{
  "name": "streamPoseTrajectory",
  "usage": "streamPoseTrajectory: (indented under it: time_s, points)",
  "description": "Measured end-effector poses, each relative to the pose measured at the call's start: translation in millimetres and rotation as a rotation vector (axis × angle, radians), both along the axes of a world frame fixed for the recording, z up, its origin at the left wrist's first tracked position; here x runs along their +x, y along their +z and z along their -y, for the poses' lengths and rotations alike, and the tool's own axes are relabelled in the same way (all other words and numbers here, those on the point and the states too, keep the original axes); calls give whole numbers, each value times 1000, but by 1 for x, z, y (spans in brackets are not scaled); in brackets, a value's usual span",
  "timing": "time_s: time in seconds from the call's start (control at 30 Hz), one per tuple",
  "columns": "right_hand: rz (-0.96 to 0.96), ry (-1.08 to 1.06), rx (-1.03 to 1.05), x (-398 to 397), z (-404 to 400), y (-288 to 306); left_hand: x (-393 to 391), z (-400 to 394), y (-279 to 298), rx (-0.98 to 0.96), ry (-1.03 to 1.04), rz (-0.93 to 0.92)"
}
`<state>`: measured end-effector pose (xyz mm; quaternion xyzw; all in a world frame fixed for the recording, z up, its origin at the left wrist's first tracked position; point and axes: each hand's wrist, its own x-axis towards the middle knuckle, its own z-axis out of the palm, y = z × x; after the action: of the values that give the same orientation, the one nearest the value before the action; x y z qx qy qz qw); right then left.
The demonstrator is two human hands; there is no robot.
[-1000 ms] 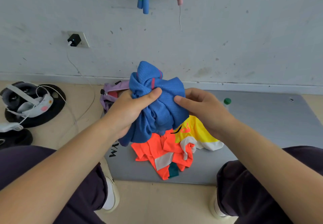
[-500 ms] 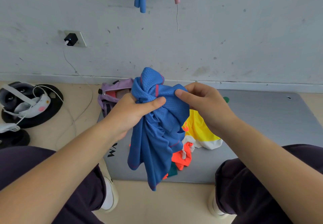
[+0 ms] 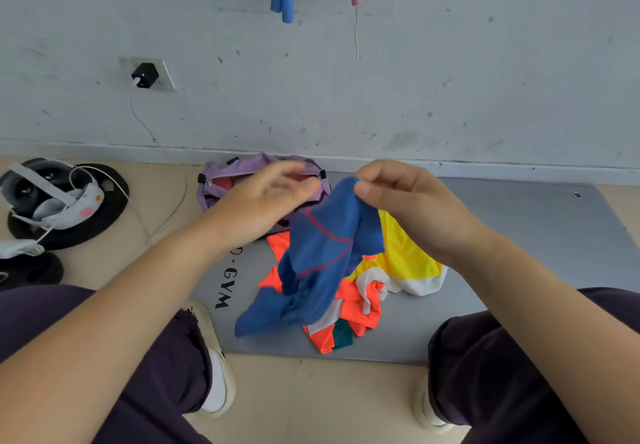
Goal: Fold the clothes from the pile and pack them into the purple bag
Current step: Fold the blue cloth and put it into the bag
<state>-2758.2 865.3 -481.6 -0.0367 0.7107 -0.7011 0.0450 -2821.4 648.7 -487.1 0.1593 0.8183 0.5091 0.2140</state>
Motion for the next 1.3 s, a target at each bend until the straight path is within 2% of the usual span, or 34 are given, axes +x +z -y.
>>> streamPoseTrajectory:
  time_s: [0.07,0.17,0.23,0.37,0.47,0.6,0.87,1.03,1.1,1.3]
  points:
    - [21,131,82,5,5,0,1,-2,4,147,-108,-10]
    - [37,187,127,7,9,2,7,-3,6,95,-321,-28]
    - [40,193,129,8,7,5,8,-1,6,68,-354,-33]
    - [66,261,139,9,3,9,8,4,11,217,-364,62]
    - [71,303,158,11,2,10,10,3,14,207,-400,107]
    - [73,322,174,12,2,13,7,4,12,111,-387,92]
    - [85,266,290,11,2,10,12,3,12,184,-317,-40]
    - [25,159,277,9,10,3,14,0,10,89,-259,-250]
    - [3,128,301,7,13,-1,13,-1,9,55,-232,-280]
    - [-53,139,595,0,15,-19,7,6,12,115,-114,-305]
